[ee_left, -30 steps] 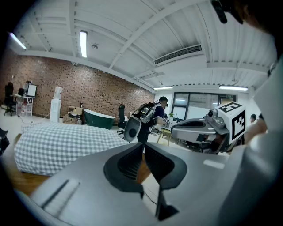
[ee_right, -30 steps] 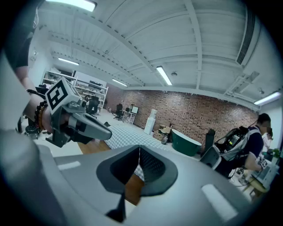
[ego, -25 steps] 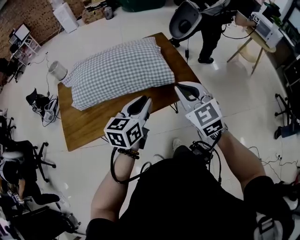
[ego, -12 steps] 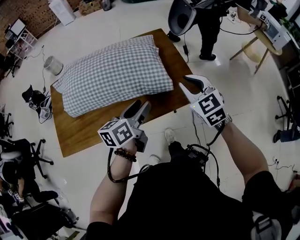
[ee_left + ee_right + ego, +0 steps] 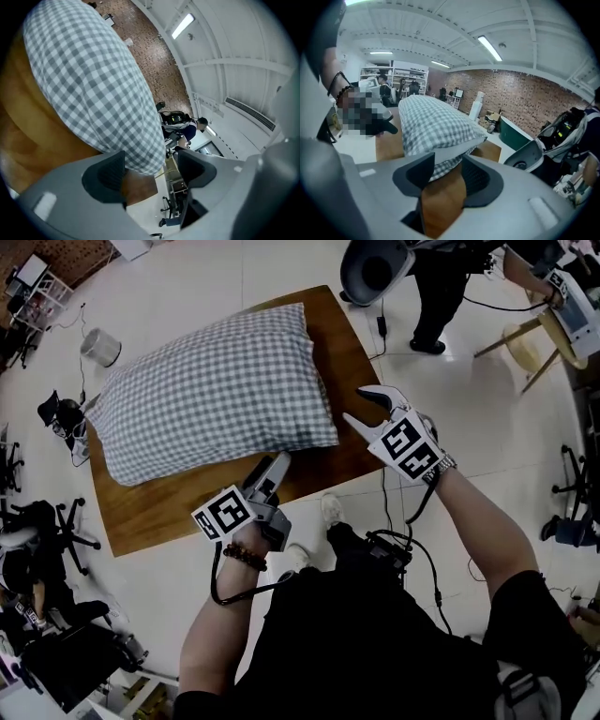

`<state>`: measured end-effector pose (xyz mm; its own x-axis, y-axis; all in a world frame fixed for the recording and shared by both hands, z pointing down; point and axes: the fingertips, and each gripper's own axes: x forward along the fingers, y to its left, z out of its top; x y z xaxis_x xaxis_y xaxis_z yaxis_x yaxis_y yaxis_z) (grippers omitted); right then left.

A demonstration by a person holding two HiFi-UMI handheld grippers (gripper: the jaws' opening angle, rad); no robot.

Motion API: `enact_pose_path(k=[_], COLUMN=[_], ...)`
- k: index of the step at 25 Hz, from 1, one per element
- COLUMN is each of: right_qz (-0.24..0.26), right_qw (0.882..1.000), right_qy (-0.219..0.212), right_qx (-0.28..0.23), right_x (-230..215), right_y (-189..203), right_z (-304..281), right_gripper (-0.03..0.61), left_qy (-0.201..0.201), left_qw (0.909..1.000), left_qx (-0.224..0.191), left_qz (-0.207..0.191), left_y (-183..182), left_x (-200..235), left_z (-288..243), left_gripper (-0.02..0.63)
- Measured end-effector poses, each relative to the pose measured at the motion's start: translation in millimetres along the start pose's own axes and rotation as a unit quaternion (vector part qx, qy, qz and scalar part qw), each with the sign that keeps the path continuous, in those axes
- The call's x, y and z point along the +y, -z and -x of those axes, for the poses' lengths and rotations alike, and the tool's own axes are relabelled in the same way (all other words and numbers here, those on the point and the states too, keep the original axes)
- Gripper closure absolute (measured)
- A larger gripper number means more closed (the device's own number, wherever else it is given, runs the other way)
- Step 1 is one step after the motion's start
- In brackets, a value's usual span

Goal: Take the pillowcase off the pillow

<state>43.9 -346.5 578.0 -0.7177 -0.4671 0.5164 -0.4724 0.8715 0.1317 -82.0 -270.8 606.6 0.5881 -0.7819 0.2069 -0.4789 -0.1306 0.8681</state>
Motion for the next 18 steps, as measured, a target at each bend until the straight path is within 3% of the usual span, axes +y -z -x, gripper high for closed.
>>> enact_pose_path(k=[6,11,18], right_qz=[0.005,-0.014,-0.063], right_qw=[0.995,0.984,0.962], right_qy=[-0.082,-0.177,-0.263], right_qx=[0.056,0.028,0.018], right_x=[-73.4,-51.3,-28.7], right_y=[29.0,39.6,25.2], right_z=[-83.3,-112.9,-118.9], right_gripper=[0.348,0.256,0.232], left_qy=[-0.057,-0.086,-0.093], left_qw=[0.9965,0.9926,0.9902], left_qx=[-0.01,-0.024,-0.048], left_qz=[0.06,0.083,0.093], left_y=[-41.1,-33.8,-39.6], left_x=[53.9,91.0,100.1], left_z=[-64.7,-67.4,-67.7], left_gripper=[0.241,0.239,0.235])
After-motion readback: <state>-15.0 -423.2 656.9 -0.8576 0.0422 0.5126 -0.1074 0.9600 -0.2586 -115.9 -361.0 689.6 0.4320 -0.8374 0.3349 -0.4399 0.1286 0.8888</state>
